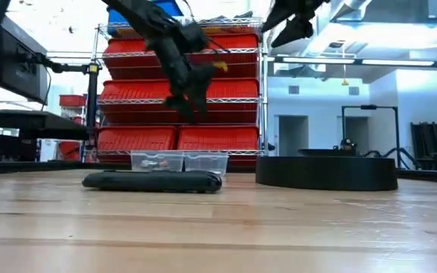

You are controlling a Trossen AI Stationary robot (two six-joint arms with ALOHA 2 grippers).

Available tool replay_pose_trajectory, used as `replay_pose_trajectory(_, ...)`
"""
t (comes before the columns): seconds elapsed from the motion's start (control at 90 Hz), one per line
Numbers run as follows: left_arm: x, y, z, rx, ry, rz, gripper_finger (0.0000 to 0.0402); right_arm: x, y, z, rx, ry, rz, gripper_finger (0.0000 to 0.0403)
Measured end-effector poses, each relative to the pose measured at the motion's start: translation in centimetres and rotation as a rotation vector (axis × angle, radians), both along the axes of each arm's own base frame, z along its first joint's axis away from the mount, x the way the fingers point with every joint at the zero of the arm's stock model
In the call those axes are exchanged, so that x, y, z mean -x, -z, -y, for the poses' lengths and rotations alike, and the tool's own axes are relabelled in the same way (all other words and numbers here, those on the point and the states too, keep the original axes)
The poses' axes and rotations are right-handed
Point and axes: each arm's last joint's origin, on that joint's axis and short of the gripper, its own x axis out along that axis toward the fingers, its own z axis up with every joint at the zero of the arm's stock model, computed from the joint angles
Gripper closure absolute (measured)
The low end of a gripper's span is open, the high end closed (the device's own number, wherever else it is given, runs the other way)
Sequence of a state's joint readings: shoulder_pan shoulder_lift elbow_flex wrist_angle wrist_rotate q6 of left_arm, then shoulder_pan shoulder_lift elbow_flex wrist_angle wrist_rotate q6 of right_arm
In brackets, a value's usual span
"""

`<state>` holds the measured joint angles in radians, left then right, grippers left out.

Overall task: Insert battery
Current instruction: Insert the silver battery into the remote control

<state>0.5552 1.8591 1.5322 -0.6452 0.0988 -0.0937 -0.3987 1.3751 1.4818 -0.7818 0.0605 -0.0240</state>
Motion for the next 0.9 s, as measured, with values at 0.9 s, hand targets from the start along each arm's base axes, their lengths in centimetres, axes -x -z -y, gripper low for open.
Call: replay_pose_trajectory(0.9,-3.0,5.9,-1.4,-0.014,0.001,-0.246,0.0213,1.4,4.9,2.5,-0.001,-0.003,-0.220,0.0055)
